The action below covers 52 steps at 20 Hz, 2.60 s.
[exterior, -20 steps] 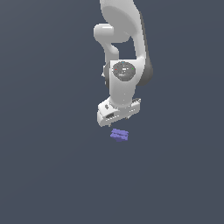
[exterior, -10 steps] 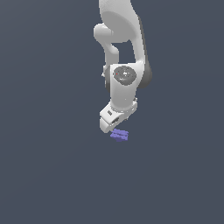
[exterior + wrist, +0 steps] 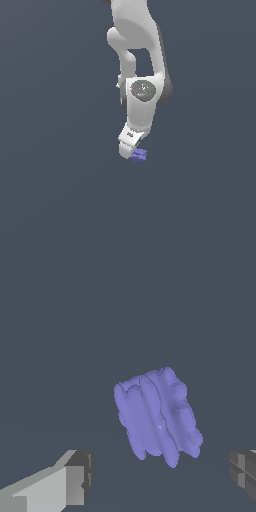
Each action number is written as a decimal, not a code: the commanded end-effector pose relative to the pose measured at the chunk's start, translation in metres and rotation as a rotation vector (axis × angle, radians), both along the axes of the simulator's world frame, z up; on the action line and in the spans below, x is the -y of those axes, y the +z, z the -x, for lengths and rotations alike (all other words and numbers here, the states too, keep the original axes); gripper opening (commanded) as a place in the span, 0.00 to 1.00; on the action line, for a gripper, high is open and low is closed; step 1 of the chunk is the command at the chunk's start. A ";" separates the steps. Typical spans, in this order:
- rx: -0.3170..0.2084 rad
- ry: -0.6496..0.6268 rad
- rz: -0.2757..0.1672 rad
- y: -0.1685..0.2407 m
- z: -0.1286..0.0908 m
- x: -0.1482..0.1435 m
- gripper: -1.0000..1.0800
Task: Pick up the object and move it to a goal position.
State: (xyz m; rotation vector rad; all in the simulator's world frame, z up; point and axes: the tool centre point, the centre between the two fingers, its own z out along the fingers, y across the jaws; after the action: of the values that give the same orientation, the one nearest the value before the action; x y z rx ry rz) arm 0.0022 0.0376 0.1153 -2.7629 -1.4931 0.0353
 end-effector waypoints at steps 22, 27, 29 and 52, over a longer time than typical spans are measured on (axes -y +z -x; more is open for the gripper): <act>0.018 0.326 -0.013 -0.013 -0.007 -0.005 0.96; 0.018 0.327 -0.013 -0.027 -0.007 -0.005 0.96; 0.018 0.329 -0.013 -0.037 -0.007 -0.005 0.96; 0.023 0.330 -0.012 -0.059 -0.011 -0.004 0.00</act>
State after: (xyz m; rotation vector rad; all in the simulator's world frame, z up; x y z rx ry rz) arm 0.0123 0.0423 0.0568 -2.4833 -1.9305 -0.0072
